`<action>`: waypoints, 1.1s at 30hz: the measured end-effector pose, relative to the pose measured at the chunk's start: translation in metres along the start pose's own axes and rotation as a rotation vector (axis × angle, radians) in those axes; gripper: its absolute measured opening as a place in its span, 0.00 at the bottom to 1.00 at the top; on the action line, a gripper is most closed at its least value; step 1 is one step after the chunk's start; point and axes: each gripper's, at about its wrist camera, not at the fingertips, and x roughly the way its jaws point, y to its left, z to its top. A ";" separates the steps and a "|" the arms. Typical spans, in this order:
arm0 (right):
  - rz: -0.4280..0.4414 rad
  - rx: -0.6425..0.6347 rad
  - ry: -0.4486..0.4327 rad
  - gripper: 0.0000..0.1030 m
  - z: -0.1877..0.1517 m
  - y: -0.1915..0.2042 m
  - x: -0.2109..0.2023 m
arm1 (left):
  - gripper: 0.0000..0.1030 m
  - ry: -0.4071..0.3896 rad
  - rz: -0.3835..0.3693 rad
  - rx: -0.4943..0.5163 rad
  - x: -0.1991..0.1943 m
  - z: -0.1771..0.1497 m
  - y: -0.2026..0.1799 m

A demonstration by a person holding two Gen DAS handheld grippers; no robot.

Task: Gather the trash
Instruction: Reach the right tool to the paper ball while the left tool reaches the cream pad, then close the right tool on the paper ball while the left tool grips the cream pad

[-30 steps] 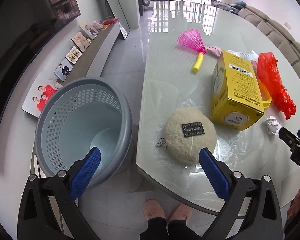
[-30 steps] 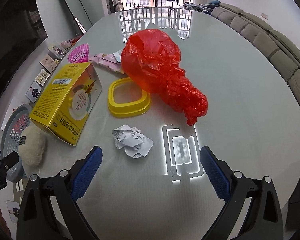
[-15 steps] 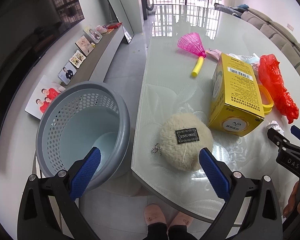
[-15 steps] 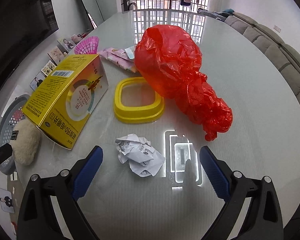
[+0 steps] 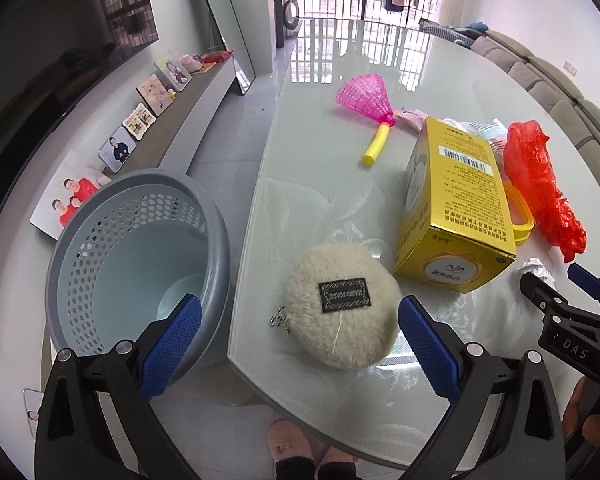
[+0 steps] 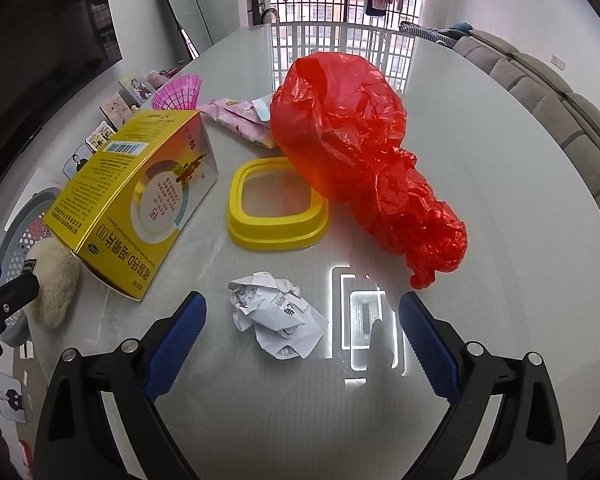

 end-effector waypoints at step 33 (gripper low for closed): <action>0.033 -0.025 0.013 0.63 -0.004 0.000 0.009 | 0.63 0.022 -0.035 0.009 0.035 -0.006 -0.018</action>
